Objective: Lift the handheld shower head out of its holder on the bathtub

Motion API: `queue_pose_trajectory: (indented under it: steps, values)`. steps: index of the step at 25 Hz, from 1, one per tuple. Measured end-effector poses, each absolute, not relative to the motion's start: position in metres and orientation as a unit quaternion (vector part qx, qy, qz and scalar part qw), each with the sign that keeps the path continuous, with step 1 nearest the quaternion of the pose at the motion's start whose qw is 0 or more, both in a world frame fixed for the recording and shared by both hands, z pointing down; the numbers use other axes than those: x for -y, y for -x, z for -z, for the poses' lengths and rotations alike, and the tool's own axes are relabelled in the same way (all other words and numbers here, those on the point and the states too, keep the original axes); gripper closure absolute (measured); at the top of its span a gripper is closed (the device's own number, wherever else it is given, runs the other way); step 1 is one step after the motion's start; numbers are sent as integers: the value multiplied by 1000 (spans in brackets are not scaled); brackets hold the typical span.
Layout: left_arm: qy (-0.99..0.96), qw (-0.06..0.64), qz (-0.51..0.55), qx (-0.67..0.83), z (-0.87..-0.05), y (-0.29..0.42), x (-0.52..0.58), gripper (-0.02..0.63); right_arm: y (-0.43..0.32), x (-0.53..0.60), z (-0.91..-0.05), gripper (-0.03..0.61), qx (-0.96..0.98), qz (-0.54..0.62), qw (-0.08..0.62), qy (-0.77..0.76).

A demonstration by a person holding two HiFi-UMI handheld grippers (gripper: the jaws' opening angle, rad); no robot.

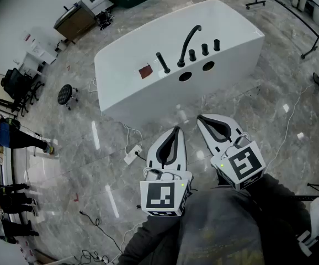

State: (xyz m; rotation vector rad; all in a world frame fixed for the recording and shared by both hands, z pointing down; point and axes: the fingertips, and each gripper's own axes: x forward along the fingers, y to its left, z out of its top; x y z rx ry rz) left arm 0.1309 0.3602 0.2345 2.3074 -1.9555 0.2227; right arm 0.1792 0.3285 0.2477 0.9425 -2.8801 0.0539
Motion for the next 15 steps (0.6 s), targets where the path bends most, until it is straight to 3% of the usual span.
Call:
queue_pose_trajectory:
  steps: [15]
  values:
    - [-769, 55, -95, 630, -246, -189, -319, 611, -233, -285, -257, 574, 954, -46, 34, -294]
